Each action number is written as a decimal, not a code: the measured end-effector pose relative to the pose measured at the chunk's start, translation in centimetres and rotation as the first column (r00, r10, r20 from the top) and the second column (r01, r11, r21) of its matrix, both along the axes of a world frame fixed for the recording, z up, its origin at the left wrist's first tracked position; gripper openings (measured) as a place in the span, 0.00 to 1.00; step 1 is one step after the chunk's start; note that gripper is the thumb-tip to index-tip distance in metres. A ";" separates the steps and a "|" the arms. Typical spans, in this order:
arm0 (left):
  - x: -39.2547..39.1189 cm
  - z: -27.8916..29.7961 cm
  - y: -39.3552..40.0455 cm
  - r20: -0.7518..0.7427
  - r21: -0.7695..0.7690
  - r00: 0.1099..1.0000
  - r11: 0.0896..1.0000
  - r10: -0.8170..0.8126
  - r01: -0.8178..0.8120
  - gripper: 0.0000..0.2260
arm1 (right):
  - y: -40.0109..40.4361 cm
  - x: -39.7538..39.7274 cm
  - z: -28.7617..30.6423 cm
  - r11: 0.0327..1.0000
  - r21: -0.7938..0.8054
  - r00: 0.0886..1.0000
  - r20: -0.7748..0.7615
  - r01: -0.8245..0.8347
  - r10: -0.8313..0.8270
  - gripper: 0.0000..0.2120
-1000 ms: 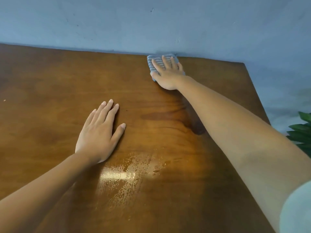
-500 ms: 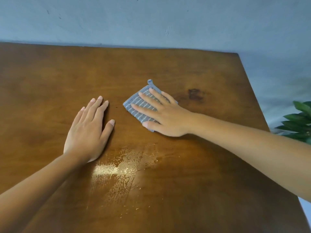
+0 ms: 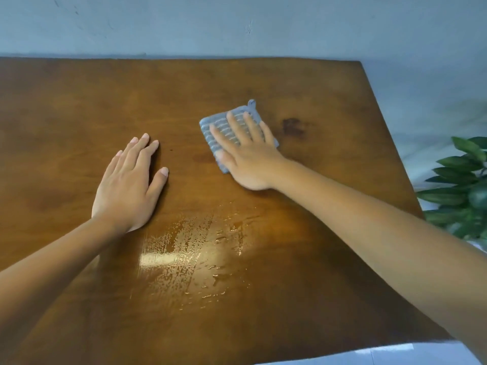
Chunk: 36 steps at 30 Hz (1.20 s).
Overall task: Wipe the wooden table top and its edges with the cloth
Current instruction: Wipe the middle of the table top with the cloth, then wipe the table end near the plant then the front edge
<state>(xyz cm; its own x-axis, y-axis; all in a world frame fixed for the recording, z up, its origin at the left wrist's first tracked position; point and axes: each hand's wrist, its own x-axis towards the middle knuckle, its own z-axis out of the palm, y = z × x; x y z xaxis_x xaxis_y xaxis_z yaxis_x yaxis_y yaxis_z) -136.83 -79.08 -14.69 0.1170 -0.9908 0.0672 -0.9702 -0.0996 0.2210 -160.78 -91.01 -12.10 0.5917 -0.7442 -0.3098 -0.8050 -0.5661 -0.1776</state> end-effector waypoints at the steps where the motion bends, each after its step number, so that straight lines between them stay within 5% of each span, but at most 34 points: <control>1: 0.0 0.0 0.0 -0.001 -0.001 1.000 1.000 0.002 -0.002 0.28 | 2.3 -0.4 -0.1 0.999 -0.006 0.999 0.007 -0.045 0.045 0.27; 6: 0.1 0.0 0.0 0.004 0.000 1.000 1.000 0.005 -0.005 0.27 | 10.5 -3.3 -0.1 0.945 -0.017 0.945 0.014 -0.325 0.326 0.27; 11: 0.1 0.0 0.0 0.005 -0.005 1.000 1.000 0.006 -0.006 0.28 | 7.9 -5.1 0.3 0.899 -0.035 0.900 -0.009 -0.436 0.436 0.25; 17: 0.1 0.1 0.0 0.008 0.011 1.000 1.000 0.006 -0.006 0.29 | 1.9 -4.5 -0.2 0.999 -0.032 1.000 -0.006 -0.029 0.029 0.26; 21: 0.1 0.1 -0.1 0.001 0.015 1.000 1.000 0.011 -0.011 0.28 | 6.0 -2.4 -0.4 0.992 -0.011 0.992 0.007 0.123 -0.123 0.26; 29: 0.2 0.1 -0.2 -0.009 0.017 1.000 1.000 0.020 -0.020 0.28 | 24.9 -2.5 -1.0 0.971 -0.056 0.958 0.161 -0.232 0.238 0.27; 36: 0.1 0.1 -0.1 -0.017 0.010 1.000 1.000 0.015 -0.014 0.28 | 22.0 -5.7 -0.5 0.850 -0.104 0.848 0.074 -0.516 0.524 0.26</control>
<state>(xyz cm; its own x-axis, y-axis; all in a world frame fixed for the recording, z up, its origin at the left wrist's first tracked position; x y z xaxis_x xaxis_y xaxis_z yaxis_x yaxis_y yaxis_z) -136.72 -79.18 -14.58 0.1325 -0.9897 0.0551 -0.9648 -0.1160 0.2361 -166.50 -68.98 -12.57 0.9226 -0.3381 -0.1859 -0.3698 -0.9122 -0.1765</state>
